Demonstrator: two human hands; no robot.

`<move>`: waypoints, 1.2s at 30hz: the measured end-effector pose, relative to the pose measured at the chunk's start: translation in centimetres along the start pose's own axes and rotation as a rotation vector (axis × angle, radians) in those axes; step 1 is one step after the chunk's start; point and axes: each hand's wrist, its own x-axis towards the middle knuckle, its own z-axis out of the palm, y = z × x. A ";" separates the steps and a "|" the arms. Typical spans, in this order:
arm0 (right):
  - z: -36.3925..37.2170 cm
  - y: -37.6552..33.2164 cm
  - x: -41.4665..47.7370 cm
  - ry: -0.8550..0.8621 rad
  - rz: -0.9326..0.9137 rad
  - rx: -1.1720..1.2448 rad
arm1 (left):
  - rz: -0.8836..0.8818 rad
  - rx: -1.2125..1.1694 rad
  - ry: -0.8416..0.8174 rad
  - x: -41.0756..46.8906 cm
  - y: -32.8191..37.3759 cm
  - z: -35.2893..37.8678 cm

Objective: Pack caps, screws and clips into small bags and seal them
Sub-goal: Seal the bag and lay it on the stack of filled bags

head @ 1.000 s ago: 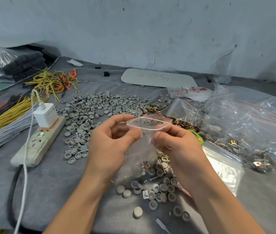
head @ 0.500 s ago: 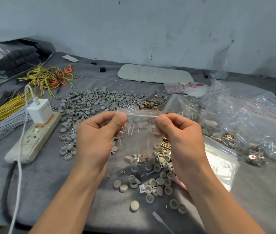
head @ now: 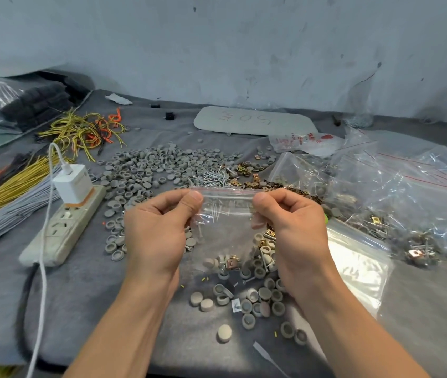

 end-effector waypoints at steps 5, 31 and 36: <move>0.0 0.2 -0.1 -0.066 -0.038 -0.030 | 0.001 0.068 -0.179 -0.3 0.0 0.0; 0.1 -0.6 -0.5 -0.135 0.043 -0.099 | -0.144 0.055 -0.264 -0.8 -0.7 0.9; -0.2 -0.6 -0.6 -0.096 0.007 -0.151 | -0.074 0.115 -0.223 -1.3 -1.1 1.4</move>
